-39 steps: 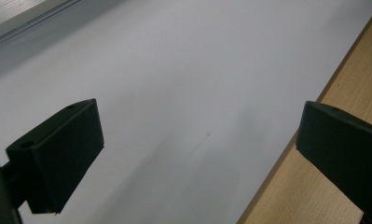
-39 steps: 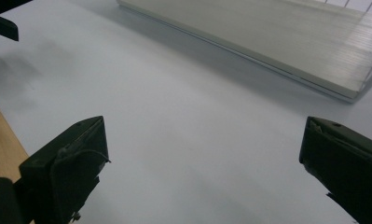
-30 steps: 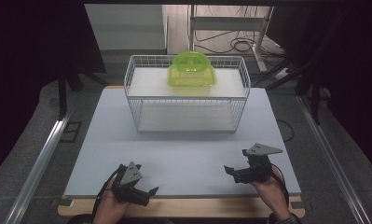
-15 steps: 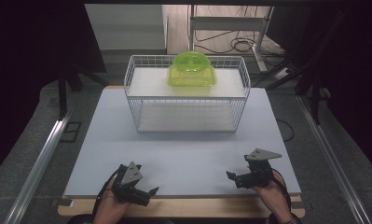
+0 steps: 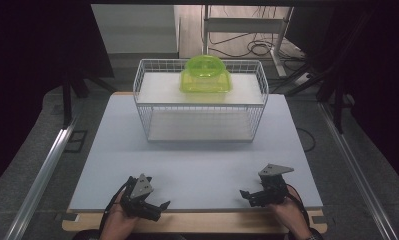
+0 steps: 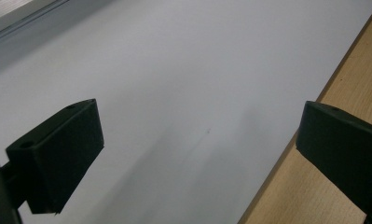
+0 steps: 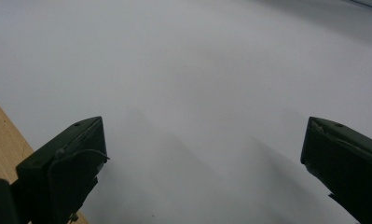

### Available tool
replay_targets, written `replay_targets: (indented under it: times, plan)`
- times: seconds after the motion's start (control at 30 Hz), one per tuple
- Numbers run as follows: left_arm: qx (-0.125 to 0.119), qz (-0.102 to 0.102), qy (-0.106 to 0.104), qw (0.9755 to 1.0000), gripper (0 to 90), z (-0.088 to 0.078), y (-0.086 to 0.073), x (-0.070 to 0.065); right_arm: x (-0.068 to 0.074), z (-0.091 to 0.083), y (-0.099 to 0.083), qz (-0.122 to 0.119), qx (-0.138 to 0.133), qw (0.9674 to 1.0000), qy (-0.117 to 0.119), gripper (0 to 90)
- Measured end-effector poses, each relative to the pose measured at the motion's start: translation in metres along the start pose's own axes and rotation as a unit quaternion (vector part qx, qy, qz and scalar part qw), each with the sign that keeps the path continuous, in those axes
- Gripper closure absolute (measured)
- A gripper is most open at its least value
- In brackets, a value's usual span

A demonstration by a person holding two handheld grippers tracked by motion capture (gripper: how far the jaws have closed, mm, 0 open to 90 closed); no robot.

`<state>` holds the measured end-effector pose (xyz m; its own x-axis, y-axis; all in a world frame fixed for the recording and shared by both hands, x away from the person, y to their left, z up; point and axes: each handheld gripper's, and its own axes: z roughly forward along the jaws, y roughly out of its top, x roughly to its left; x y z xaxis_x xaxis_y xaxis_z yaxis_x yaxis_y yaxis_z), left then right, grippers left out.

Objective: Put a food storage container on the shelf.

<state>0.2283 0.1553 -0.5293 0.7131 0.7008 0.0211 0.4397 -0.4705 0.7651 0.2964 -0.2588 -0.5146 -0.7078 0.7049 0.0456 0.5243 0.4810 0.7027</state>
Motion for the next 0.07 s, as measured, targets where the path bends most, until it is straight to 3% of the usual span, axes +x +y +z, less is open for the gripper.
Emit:
replay_targets:
  times: [0.07]
  plan:
    - [-0.001,0.000,0.001,1.0000,0.5,0.0001,0.0005,0.0001,-0.0005,-0.0005,0.0002,0.001,0.000,1.0000,-0.001,0.2]
